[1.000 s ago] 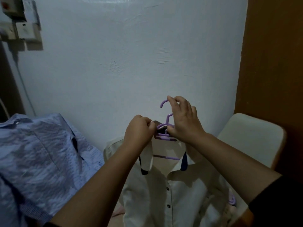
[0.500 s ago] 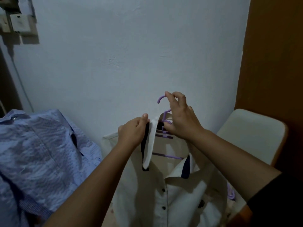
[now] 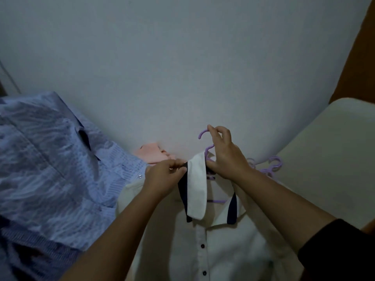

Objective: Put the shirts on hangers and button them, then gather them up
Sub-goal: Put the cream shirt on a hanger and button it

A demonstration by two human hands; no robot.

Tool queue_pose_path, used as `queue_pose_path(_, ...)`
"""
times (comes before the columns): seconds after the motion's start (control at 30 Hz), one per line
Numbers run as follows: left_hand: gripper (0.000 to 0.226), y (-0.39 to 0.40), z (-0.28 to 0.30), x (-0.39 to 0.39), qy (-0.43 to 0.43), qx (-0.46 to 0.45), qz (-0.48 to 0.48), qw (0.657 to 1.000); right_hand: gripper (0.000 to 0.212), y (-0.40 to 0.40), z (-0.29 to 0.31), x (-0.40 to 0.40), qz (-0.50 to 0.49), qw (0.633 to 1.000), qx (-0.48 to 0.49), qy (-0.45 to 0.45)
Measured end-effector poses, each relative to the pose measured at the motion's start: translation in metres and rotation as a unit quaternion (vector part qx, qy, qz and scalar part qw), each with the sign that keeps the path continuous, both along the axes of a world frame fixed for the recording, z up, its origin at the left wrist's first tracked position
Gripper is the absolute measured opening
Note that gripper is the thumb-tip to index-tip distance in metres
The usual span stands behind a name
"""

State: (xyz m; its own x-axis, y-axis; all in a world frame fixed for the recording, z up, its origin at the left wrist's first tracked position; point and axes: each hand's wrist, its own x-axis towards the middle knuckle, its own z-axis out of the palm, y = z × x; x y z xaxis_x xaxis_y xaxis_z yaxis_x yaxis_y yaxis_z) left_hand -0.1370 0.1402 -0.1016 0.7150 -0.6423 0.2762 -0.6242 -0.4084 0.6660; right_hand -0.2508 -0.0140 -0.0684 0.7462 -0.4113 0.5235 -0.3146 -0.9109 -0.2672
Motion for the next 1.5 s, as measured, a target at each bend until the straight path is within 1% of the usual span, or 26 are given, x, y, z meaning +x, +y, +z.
queue_pose_path(0.13, 0.022, -0.024, -0.044, 0.037, 0.0, 0.042, 0.024, 0.999, 0.077, -0.026, -0.045, 0.039, -0.001, 0.999, 0.03, 0.036)
queue_pose_path(0.23, 0.021, -0.046, -0.083, 0.062, 0.036, 0.026, 0.021, 0.999, 0.075, -0.043, -0.078, 0.063, 0.001, 0.997, 0.064, 0.053)
queue_pose_path(0.37, 0.021, -0.061, -0.126, 0.083, 0.044, 0.029, 0.053, 0.997, 0.077, -0.058, -0.118, 0.071, -0.022, 0.993, 0.096, 0.069)
queue_pose_path(0.43, 0.021, -0.063, -0.144, 0.09, 0.031, 0.035, 0.058, 0.997, 0.069, -0.056, -0.143, 0.063, -0.03, 0.992, 0.118, 0.032)
queue_pose_path(0.5, 0.021, -0.063, -0.158, 0.093, 0.001, 0.042, 0.061, 0.997, 0.056, -0.047, -0.173, 0.051, -0.026, 0.989, 0.139, -0.051)
queue_pose_path(0.53, 0.021, -0.062, -0.163, 0.091, -0.019, 0.047, 0.069, 0.996, 0.051, -0.039, -0.187, 0.044, -0.035, 0.982, 0.165, -0.085)
queue_pose_path(0.6, 0.025, -0.059, -0.166, 0.08, -0.053, 0.033, 0.108, 0.992, 0.036, -0.017, -0.205, 0.029, -0.065, 0.959, 0.235, -0.146)
queue_pose_path(0.67, 0.028, -0.049, -0.164, 0.059, -0.054, -0.017, 0.149, 0.987, 0.02, 0.009, -0.213, 0.015, -0.098, 0.921, 0.319, -0.199)
queue_pose_path(0.7, 0.027, -0.043, -0.165, 0.046, -0.042, -0.048, 0.159, 0.985, 0.022, 0.021, -0.215, 0.009, -0.111, 0.899, 0.37, -0.207)
queue_pose_path(0.73, 0.023, -0.036, -0.166, 0.031, -0.014, -0.079, 0.16, 0.984, 0.025, 0.032, -0.218, 0.005, -0.12, 0.876, 0.42, -0.205)
queue_pose_path(0.8, 0.006, -0.025, -0.17, -0.001, 0.082, -0.12, 0.141, 0.979, 0.023, 0.045, -0.227, 0.001, -0.14, 0.835, 0.501, -0.18)
queue_pose_path(0.83, 0.003, -0.022, -0.174, -0.017, 0.133, -0.113, 0.126, 0.976, 0.02, 0.047, -0.231, 0.0, -0.149, 0.821, 0.528, -0.162)
queue_pose_path(0.9, 0.012, -0.022, -0.188, -0.04, 0.187, -0.061, 0.102, 0.975, 0.018, 0.049, -0.238, 0.002, -0.157, 0.804, 0.563, -0.113)
queue_pose_path(0.97, 0.006, -0.024, -0.204, -0.049, 0.202, -0.013, 0.095, 0.975, 0.018, 0.047, -0.245, 0.001, -0.144, 0.803, 0.576, -0.056)
queue_pose_path(1.0, 0.003, -0.026, -0.208, -0.049, 0.198, 0.013, 0.097, 0.975, 0.021, 0.046, -0.247, 0.0, -0.135, 0.809, 0.571, -0.034)
queue_pose_path(1.1, 0.024, -0.027, -0.218, -0.047, 0.166, 0.066, 0.091, 0.98, 0.031, 0.043, -0.25, -0.003, -0.11, 0.832, 0.543, 0.018)
queue_pose_path(1.17, 0.035, -0.028, -0.218, -0.047, 0.168, 0.085, 0.08, 0.979, 0.034, 0.042, -0.25, -0.003, -0.107, 0.84, 0.531, 0.036)
queue_pose_path(1.27, 0.032, -0.027, -0.212, -0.046, 0.214, 0.069, 0.083, 0.971, 0.039, 0.041, -0.251, -0.002, -0.101, 0.838, 0.535, 0.041)
queue_pose_path(1.3, 0.031, -0.026, -0.211, -0.045, 0.226, 0.061, 0.087, 0.968, 0.038, 0.041, -0.251, -0.002, -0.094, 0.844, 0.527, 0.045)
queue_pose_path(1.37, 0.031, -0.025, -0.208, -0.043, 0.24, 0.039, 0.1, 0.965, 0.032, 0.042, -0.25, -0.003, -0.069, 0.863, 0.498, 0.05)
queue_pose_path(1.5, 0.02, -0.023, -0.209, -0.04, 0.278, -0.022, 0.152, 0.948, 0.02, 0.043, -0.249, 0.002, -0.069, 0.869, 0.489, 0.04)
